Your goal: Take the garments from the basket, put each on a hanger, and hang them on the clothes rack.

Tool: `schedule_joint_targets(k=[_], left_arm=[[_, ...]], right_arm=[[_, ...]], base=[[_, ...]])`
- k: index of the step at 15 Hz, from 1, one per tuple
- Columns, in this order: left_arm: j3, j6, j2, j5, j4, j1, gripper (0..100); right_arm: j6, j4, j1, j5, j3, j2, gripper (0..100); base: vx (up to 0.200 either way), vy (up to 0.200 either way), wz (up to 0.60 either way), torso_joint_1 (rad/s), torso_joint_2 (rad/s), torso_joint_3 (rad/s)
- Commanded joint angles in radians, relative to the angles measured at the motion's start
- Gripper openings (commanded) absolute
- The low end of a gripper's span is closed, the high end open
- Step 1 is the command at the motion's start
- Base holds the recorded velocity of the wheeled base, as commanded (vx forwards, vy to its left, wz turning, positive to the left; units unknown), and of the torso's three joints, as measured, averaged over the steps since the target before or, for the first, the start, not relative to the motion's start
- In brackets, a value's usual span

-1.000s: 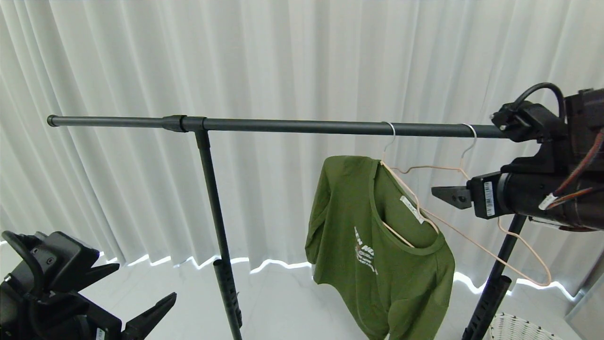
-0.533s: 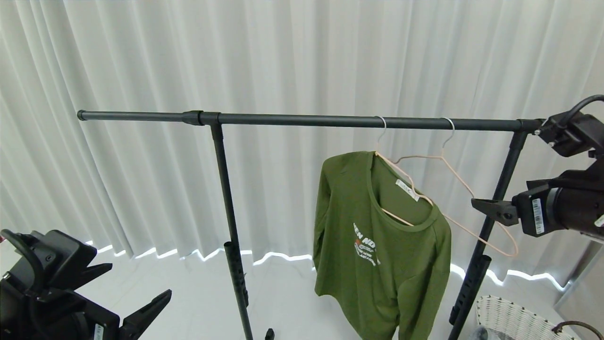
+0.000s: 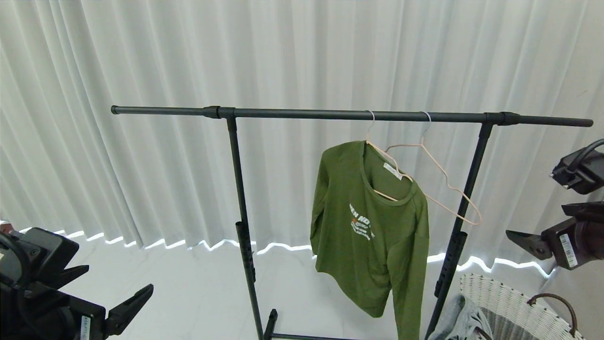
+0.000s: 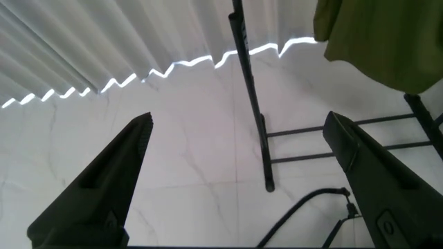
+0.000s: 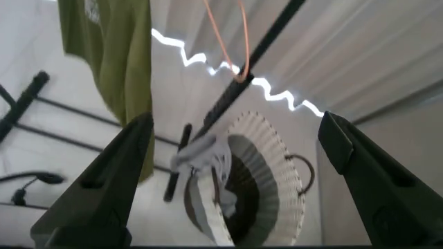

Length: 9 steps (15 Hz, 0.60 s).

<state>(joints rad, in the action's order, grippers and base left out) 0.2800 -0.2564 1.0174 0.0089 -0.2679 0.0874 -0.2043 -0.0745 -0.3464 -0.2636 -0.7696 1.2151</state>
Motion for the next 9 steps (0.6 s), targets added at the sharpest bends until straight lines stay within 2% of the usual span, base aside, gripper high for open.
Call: schedule_joint_targets(k=[1,3,6,9], left_arm=[[-0.002,0.0,0.004,0.0,-0.001,-0.005,100],[-0.007,0.0,0.006,0.0,-0.001,-0.005,100],[-0.013,-0.001,0.007,-0.001,-0.001,-0.005,100],[-0.019,-0.003,0.009,-0.001,-0.001,-0.003,100]], right_arm=[[-0.024,0.001,0.01,0.0,0.026,-0.012,100],[-0.086,0.001,0.038,-0.002,0.058,-0.02,100],[-0.133,0.005,0.11,-0.002,0.115,-0.046,100],[-0.222,0.088,0.17,-0.002,0.196,-0.085,100]], base=[[-0.2,0.0,0.0,0.002,0.0,-0.007],[0.0,0.0,0.0,0.0,0.0,0.0],[0.0,0.0,0.0,0.0,0.0,0.0],[0.0,0.0,0.0,0.0,0.0,0.0]])
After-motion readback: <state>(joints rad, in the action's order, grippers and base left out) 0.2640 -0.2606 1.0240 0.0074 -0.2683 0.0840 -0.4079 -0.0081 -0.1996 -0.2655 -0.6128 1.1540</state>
